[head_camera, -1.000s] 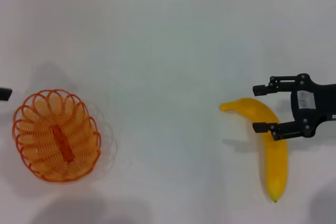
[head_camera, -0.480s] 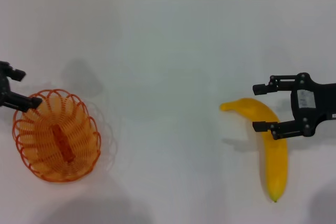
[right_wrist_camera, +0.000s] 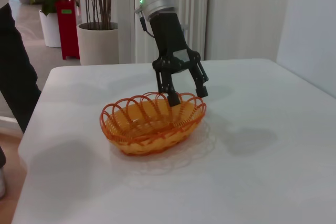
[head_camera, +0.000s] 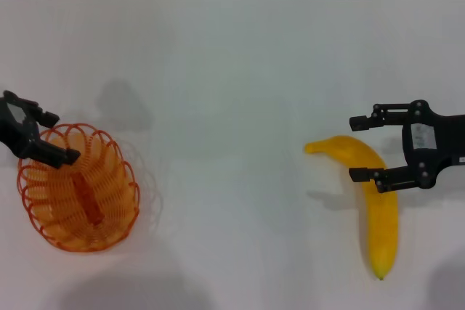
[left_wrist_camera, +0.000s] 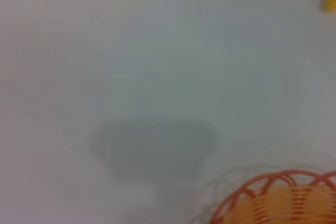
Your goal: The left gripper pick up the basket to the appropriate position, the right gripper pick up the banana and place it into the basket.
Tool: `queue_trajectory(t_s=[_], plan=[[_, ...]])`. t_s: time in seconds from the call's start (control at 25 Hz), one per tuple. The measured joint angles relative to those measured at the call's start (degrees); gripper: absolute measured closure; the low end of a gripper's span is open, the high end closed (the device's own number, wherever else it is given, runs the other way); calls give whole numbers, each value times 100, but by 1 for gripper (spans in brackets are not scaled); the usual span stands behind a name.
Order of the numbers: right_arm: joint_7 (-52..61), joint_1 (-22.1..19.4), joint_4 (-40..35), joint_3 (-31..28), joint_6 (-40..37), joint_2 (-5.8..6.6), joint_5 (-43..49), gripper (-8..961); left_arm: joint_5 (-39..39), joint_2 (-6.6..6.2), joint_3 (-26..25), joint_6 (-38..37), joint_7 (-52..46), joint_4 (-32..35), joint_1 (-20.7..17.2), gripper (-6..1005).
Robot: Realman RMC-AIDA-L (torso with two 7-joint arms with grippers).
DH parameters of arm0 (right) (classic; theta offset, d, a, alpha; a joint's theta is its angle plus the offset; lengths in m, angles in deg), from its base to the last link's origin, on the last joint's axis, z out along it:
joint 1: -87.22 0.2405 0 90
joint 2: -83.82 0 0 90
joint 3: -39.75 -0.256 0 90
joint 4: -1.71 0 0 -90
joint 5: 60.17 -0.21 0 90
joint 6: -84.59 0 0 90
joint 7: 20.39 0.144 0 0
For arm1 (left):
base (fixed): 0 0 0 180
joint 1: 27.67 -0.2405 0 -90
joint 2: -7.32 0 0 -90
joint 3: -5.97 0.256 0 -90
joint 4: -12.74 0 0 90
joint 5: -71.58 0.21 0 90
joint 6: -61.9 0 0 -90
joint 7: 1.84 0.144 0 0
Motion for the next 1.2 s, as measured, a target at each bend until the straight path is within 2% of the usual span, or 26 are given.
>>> queue_trajectory(t_s=[0.28,0.72,0.92,1.12,1.2], plan=[[0,0,0,0,0,0,6,159,5,-31,564,15,-298,-220,72,123],[0,0,0,0,0,0,6,160,6,-45,819,29,-557,-235,62,123],[0,0,0,0,0,0,10,160,6,-48,1198,233,-864,-245,52,229],[0,-3,0,0,0,0,5,160,6,-49,1216,246,-946,-244,50,462],[0,-6,0,0,0,0,2,160,6,-49,1216,246,-966,-244,49,516]])
